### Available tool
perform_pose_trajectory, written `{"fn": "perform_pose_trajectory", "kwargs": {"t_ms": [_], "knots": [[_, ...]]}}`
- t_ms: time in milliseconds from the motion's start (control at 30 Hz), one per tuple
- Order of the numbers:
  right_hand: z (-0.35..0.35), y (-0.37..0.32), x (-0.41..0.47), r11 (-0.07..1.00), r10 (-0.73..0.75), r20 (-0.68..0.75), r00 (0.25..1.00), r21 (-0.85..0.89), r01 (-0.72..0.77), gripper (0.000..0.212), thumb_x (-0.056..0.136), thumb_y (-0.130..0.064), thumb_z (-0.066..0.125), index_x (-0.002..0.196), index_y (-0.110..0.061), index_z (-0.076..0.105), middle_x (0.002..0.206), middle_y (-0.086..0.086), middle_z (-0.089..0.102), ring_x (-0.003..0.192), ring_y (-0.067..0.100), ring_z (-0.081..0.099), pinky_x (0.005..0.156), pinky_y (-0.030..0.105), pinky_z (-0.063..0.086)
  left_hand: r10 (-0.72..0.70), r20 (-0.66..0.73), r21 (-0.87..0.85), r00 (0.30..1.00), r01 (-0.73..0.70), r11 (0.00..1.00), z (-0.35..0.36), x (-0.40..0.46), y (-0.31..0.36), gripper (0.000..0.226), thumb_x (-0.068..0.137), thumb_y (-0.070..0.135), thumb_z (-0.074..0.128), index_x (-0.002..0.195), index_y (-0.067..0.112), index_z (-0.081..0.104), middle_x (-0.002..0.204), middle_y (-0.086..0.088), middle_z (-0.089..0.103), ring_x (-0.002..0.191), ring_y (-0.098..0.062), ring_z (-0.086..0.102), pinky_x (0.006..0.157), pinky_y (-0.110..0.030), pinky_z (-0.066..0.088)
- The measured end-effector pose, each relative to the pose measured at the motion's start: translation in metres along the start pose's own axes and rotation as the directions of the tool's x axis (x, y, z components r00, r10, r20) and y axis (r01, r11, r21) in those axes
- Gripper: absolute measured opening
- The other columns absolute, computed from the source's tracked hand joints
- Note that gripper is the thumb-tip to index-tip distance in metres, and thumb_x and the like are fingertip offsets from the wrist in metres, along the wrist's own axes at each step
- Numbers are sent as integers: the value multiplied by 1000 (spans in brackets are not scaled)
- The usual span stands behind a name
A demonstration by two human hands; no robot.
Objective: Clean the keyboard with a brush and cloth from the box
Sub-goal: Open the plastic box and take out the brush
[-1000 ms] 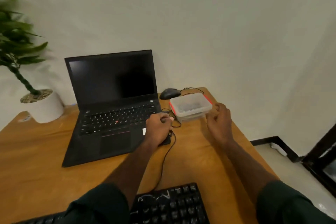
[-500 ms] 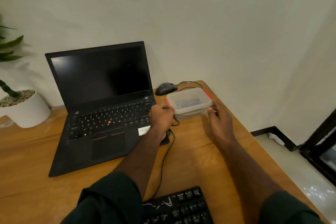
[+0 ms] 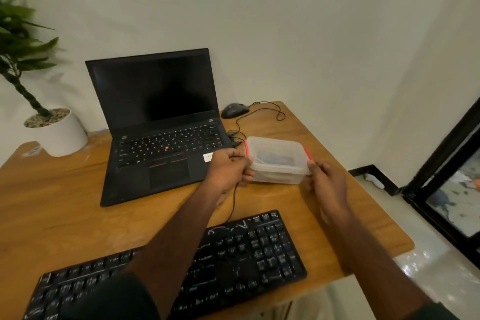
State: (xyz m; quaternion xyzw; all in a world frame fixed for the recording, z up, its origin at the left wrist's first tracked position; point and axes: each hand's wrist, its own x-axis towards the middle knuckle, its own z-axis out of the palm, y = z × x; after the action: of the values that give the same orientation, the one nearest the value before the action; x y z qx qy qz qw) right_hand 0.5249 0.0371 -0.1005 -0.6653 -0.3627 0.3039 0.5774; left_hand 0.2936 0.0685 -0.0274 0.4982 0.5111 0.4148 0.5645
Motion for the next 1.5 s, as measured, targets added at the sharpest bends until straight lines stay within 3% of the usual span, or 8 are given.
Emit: {"fn": "perform_pose_trajectory", "kwargs": {"t_ms": [100, 200, 367, 567, 733, 833, 1133, 1500], "knots": [[-20, -6, -26, 987, -110, -12, 994, -118, 108, 29, 98, -33, 62, 123, -20, 70, 107, 0, 72, 99, 23, 68, 88, 42, 59, -20, 35, 41, 999, 18, 999, -1, -14, -12, 12, 93, -3, 63, 104, 1, 64, 82, -22, 72, 64, -22, 68, 60, -29, 60], [-32, -12, -46, 964, -206, 1, 979, -170, 203, 32, 99, -28, 62, 129, -17, 66, 114, -9, 66, 106, 12, 62, 91, 29, 51, -35, 47, 95, 998, 31, 995, 0, -24, -22, 8, 93, -4, 60, 98, 1, 64, 86, -29, 71, 60, -25, 65, 55, -31, 57], [-35, -13, -57, 955, -240, 11, 971, -174, 238, 31, 102, -31, 57, 127, -15, 67, 116, -3, 70, 105, 9, 64, 96, 37, 55, -19, 49, 71, 999, 16, 997, 0, -22, -33, 6, 94, 1, 61, 96, -3, 65, 82, -31, 70, 71, -36, 61, 53, -34, 49], [-29, -19, -66, 934, -275, 52, 960, -222, 280, 34, 103, -32, 54, 135, -19, 59, 116, -12, 63, 98, -7, 57, 77, 11, 44, -12, 102, -13, 995, 14, 1000, -3, -20, -41, 12, 96, 2, 61, 87, -5, 67, 72, -23, 66, 56, -24, 61, 53, -31, 57], [-25, -18, -64, 940, -262, 10, 965, -222, 257, 20, 104, -34, 52, 115, -25, 66, 104, -12, 69, 94, -2, 64, 79, 18, 52, -23, 97, 13, 995, 22, 1000, -1, -13, -40, 11, 94, -1, 59, 90, -9, 65, 69, -21, 65, 51, -20, 60, 53, -30, 57], [-26, -18, -56, 966, -201, -45, 979, -175, 190, 25, 104, -34, 53, 102, -18, 72, 95, -7, 71, 88, 3, 66, 74, 19, 50, -24, 95, 23, 995, 22, 999, 0, -11, -40, 10, 94, -2, 59, 88, -9, 64, 69, -23, 65, 50, -20, 60, 51, -30, 57], [-25, -20, -49, 978, -125, -10, 992, -168, 122, 33, 104, -34, 52, 93, -16, 77, 83, -3, 75, 79, 9, 71, 66, 21, 54, 20, -40, 95, 999, -16, 995, 11, 1, -40, 30, 94, 20, 69, 82, -8, 66, 68, -25, 69, 50, -25, 63, 50, -32, 55], [-25, -10, -44, 980, -142, -52, 989, -152, 132, 38, 105, -36, 50, 83, -13, 71, 75, -1, 69, 68, 7, 65, 58, 18, 47, -57, -145, 51, 988, 66, 997, 18, -3, -37, 24, 96, 10, 62, 81, -6, 69, 67, -20, 68, 45, -21, 56, 49, -32, 51]]}}
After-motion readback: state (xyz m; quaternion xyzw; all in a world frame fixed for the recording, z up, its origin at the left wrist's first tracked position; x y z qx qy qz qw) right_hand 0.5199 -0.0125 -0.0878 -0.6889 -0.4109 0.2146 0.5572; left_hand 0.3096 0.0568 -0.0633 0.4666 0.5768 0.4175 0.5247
